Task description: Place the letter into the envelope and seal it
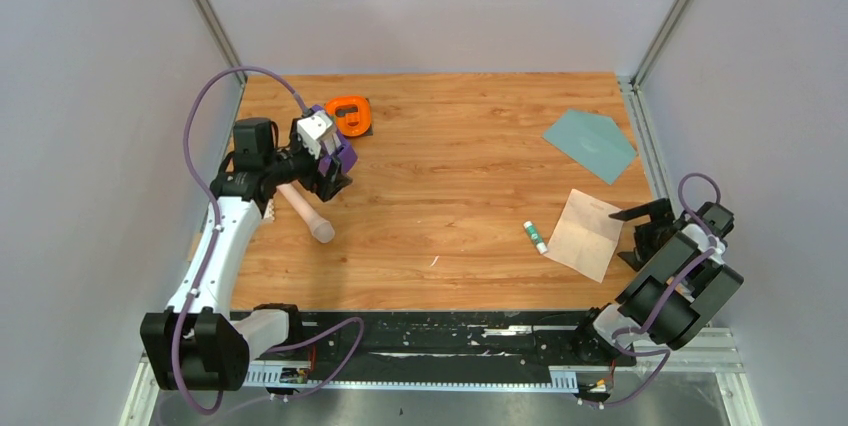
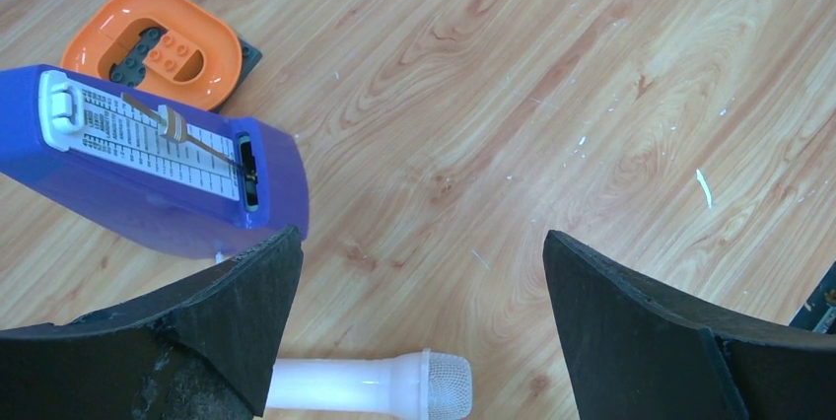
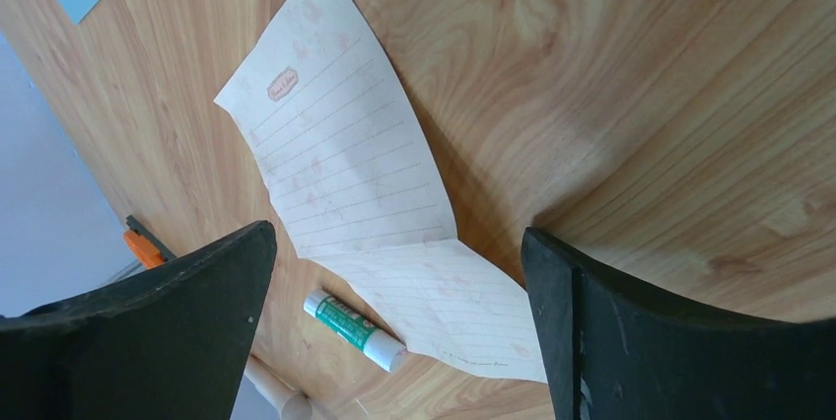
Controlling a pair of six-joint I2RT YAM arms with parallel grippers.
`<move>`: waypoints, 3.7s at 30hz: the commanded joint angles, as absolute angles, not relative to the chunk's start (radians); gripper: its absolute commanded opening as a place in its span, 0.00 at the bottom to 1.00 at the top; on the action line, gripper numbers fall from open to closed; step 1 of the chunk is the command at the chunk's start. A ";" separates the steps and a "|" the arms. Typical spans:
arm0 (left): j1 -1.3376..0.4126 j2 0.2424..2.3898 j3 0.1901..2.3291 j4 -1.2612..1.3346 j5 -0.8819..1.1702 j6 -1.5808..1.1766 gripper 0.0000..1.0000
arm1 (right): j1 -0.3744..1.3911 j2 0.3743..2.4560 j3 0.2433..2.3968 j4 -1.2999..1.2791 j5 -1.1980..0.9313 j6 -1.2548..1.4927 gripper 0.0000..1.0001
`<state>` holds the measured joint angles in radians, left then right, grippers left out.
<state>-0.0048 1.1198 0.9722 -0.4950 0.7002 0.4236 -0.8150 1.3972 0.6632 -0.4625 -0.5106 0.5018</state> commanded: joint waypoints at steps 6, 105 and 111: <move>-0.003 1.140 1.039 -0.553 0.699 0.462 1.00 | -0.815 1.406 0.621 -0.518 -0.598 0.486 0.96; -0.020 1.224 1.208 -0.837 0.540 0.488 1.00 | 1.255 1.887 1.004 0.176 0.542 -0.449 0.43; -0.102 1.261 1.175 -0.820 0.489 0.501 1.00 | 1.299 1.750 0.999 0.118 0.503 -0.336 0.89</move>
<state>-0.0509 1.2453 1.1866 -0.8276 0.5049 0.4786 1.2839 1.8805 0.9867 0.2073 0.5629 -0.4767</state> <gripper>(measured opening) 0.999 0.816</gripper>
